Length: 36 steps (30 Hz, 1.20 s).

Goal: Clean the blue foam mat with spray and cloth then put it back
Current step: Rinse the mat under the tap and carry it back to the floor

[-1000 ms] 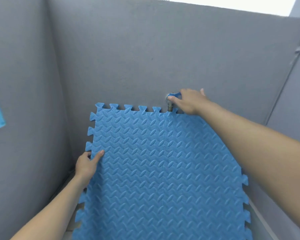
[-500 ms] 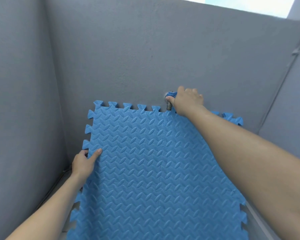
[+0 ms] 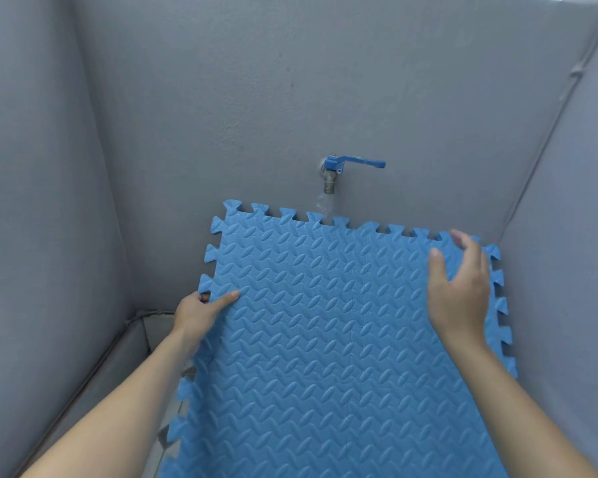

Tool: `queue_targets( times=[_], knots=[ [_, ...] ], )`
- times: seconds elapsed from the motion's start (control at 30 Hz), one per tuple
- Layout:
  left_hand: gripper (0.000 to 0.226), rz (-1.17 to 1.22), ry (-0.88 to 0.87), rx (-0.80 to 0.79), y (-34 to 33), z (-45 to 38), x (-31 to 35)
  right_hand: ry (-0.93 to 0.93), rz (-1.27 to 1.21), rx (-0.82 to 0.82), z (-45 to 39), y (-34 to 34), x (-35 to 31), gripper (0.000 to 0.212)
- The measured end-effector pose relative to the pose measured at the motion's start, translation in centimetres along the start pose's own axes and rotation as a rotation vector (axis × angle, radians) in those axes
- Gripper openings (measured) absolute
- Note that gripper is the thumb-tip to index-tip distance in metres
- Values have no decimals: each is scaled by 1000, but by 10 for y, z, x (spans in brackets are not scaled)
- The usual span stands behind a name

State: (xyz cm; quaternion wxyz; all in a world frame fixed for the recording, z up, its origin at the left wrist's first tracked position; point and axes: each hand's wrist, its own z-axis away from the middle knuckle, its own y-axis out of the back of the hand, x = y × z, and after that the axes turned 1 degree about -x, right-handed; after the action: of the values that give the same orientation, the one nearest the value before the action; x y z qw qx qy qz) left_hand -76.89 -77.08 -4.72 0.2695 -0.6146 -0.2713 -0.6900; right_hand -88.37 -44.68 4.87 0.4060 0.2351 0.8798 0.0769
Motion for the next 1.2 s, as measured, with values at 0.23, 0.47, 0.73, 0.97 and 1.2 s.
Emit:
queue_targets(
  times=[0.23, 0.47, 0.73, 0.97, 1.2],
  knots=[
    [65, 50, 78, 28, -22, 6, -10, -288, 355, -191, 33, 26, 121, 65],
    [48, -16, -96, 67, 20, 3, 15, -455, 438, -182, -12, -59, 118, 63],
    [31, 106, -58, 64, 55, -1, 1, 485, 402, -574, 109, -248, -70, 59],
    [34, 177, -151, 139, 91, -33, 15, 515, 466, -506, 59, -192, 21, 66],
    [49, 289, -74, 220, 156, -111, -35, 32, 540, -384, 28, -68, 151, 72]
  ],
)
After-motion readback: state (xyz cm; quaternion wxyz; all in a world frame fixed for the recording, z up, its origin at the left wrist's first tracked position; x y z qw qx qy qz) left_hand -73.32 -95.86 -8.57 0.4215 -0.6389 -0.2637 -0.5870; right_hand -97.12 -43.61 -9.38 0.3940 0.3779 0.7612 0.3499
